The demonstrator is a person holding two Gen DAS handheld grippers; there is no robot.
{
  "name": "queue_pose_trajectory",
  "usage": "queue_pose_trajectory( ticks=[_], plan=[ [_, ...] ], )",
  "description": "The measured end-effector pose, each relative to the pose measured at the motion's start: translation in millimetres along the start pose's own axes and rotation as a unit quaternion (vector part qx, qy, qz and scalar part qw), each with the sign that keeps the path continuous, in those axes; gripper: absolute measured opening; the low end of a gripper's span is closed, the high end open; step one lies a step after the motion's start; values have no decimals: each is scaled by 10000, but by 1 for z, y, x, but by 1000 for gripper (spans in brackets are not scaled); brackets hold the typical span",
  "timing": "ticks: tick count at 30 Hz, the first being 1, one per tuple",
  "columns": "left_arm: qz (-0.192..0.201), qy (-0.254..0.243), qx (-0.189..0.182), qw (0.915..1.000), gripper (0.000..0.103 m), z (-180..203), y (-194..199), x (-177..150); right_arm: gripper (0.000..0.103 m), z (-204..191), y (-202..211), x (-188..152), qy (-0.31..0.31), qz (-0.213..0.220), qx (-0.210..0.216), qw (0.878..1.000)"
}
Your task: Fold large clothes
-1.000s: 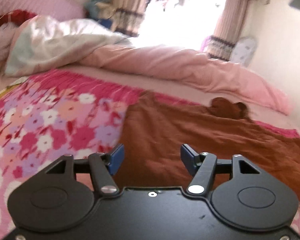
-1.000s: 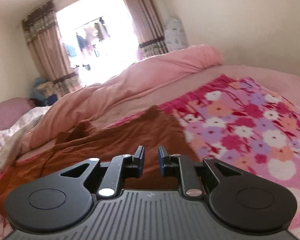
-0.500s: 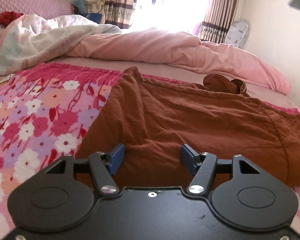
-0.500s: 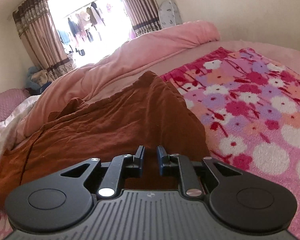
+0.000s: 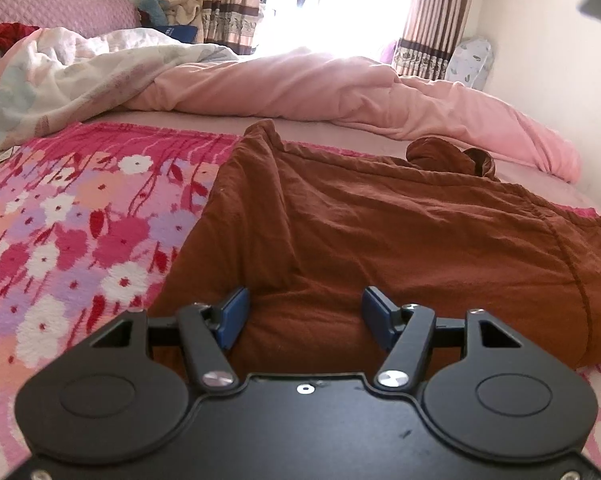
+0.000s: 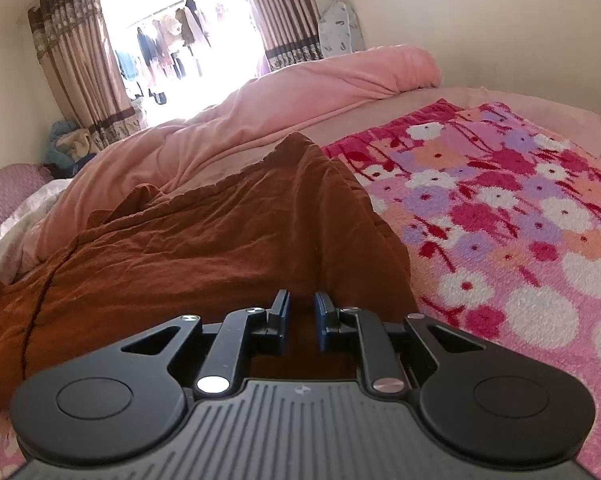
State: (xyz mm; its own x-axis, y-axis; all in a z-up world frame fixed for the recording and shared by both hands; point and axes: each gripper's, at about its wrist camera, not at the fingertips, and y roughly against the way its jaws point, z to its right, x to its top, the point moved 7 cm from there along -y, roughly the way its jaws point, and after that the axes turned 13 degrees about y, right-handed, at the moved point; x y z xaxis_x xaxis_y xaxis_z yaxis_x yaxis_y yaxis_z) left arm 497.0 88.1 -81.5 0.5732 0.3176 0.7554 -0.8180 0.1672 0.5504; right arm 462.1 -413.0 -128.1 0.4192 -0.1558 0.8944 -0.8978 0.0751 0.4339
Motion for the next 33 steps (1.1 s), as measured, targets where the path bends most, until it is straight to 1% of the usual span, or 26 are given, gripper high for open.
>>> queue_pose_trajectory(
  ticks=[2, 4, 5, 8, 11, 13, 17, 19, 20, 24, 27, 28, 31, 33],
  plan=[
    [-24, 52, -37, 10000, 64, -1, 1, 1, 20, -4, 3, 6, 6, -49, -161, 9999],
    [-25, 71, -61, 10000, 64, -2, 1, 0, 29, -15, 11, 15, 26, 40, -309, 9995],
    [-21, 51, -60, 10000, 64, -2, 2, 0, 30, -25, 16, 20, 44, 150, -263, 9995],
    [-15, -16, -34, 10000, 64, 0, 2, -1, 31, -65, 25, 32, 148, 351, 140, 9992],
    [-23, -8, -46, 10000, 64, 0, 2, -1, 32, -110, 27, 39, 342, 401, 596, 9968],
    [-33, 20, -75, 10000, 64, -1, 1, -1, 33, -138, 24, 39, 450, 394, 815, 9949],
    [-34, 16, -109, 9999, 64, -2, 2, -1, 34, -187, 11, 29, 706, 253, 1066, 9915],
    [-35, 7, -135, 9999, 64, -2, 2, -1, 34, -204, 6, 22, 863, 176, 1129, 9897],
    [-38, 20, -154, 9999, 64, -2, 2, -1, 34, -210, 2, 20, 936, 128, 1099, 9894],
    [-39, 138, -301, 9994, 64, -6, 4, 1, 35, -221, -18, 5, 1186, -122, 729, 9902],
    [10, 169, -361, 9992, 64, -12, 10, 5, 35, -222, -20, -3, 1169, -86, 684, 9907],
    [26, 252, -381, 9990, 64, -16, 15, 7, 35, -222, -19, -3, 1179, -67, 679, 9907],
    [53, 747, -498, 9960, 64, -28, 36, 12, 35, -225, -19, -4, 1258, -53, 655, 9899],
    [137, 1237, -396, 9914, 65, -41, 52, 10, 35, -225, -19, -4, 1231, -54, 667, 9901]
  ],
)
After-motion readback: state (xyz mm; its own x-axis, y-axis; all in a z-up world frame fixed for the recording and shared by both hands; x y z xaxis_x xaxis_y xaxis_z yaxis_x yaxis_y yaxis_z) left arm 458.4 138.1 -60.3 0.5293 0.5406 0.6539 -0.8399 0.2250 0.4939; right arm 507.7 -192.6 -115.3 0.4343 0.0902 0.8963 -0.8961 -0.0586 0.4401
